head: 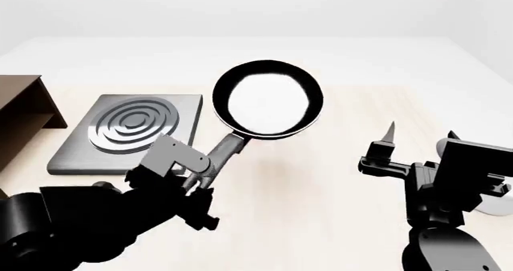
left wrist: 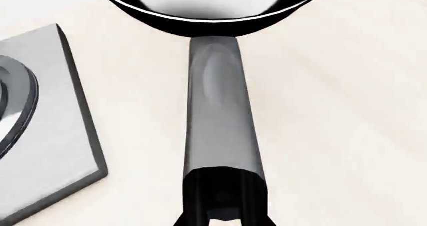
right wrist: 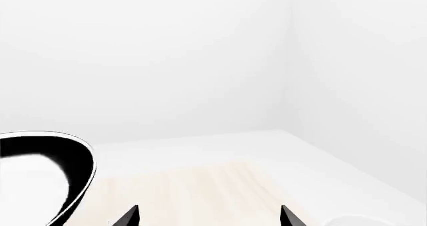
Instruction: Put the frying pan on top of the cabinet.
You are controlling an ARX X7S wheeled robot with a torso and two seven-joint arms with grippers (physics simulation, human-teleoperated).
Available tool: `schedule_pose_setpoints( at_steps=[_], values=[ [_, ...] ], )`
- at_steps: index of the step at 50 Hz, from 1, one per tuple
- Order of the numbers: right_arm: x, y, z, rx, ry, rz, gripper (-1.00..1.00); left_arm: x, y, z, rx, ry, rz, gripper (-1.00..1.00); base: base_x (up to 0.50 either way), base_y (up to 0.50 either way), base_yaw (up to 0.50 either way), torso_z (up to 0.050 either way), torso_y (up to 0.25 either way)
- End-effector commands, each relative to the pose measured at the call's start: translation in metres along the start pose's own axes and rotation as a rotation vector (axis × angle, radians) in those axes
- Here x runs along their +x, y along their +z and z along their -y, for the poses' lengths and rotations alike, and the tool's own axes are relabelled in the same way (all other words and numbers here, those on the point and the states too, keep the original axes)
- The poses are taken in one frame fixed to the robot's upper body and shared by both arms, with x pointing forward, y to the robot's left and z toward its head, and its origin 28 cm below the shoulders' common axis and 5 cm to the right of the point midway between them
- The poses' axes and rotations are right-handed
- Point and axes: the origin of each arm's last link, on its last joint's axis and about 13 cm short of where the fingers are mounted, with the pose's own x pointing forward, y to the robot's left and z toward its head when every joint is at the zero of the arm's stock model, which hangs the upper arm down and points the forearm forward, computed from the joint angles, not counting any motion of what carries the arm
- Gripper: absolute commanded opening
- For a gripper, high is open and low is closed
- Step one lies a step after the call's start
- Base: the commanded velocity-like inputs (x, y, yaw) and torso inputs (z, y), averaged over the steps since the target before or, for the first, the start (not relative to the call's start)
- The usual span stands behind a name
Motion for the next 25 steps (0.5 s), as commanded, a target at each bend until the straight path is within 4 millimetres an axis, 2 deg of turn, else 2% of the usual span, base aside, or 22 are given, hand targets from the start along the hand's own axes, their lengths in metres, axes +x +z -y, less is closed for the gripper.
schedule_pose_setpoints(
  at_steps=[1, 3, 4, 5, 13, 16, 18, 19, 25],
  values=[
    [0.0, -0.001, 0.0, -0.002, 0.001, -0.004, 1.0, -0.052, 0.083, -0.045, -0.134, 0.173, 0.248, -1.0, 0.01, 0.0, 0.0, 0.0, 0.01],
    [0.0, -0.001, 0.0, -0.003, 0.001, -0.004, 1.0, -0.059, 0.11, -0.062, -0.183, 0.241, 0.261, -1.0, 0.0, 0.0, 0.0, 0.0, 0.0],
    [0.0, -0.001, 0.0, -0.003, 0.001, -0.004, 1.0, -0.059, 0.11, -0.062, -0.183, 0.241, 0.261, -1.0, 0.0, 0.0, 0.0, 0.0, 0.0],
    [0.001, -0.002, -0.001, -0.003, 0.001, -0.006, 1.0, -0.059, 0.122, -0.072, -0.194, 0.298, 0.265, -1.0, 0.0, 0.0, 0.0, 0.0, 0.0],
    [0.001, -0.003, -0.002, -0.006, 0.003, -0.009, 1.0, -0.049, 0.159, -0.118, -0.315, 0.47, 0.211, -1.0, 0.0, 0.0, 0.0, 0.0, 0.003],
    [0.001, -0.004, -0.002, -0.008, 0.004, -0.012, 1.0, -0.037, 0.173, -0.144, -0.372, 0.599, 0.167, -1.0, 0.0, 0.0, 0.0, 0.0, 0.0],
    [0.001, -0.004, -0.002, -0.009, 0.005, -0.012, 1.0, -0.033, 0.184, -0.152, -0.377, 0.669, 0.182, -1.0, 0.0, 0.0, 0.0, 0.0, 0.005],
    [0.001, -0.004, -0.002, -0.009, 0.006, -0.013, 1.0, -0.033, 0.177, -0.157, -0.413, 0.702, 0.151, -1.0, 0.0, 0.0, 0.0, 0.0, 0.0],
    [0.002, -0.004, -0.003, -0.01, 0.007, -0.015, 1.0, -0.038, 0.172, -0.163, -0.509, 0.863, 0.116, -1.0, 0.0, 0.0, 0.0, 0.0, 0.002]
  ],
)
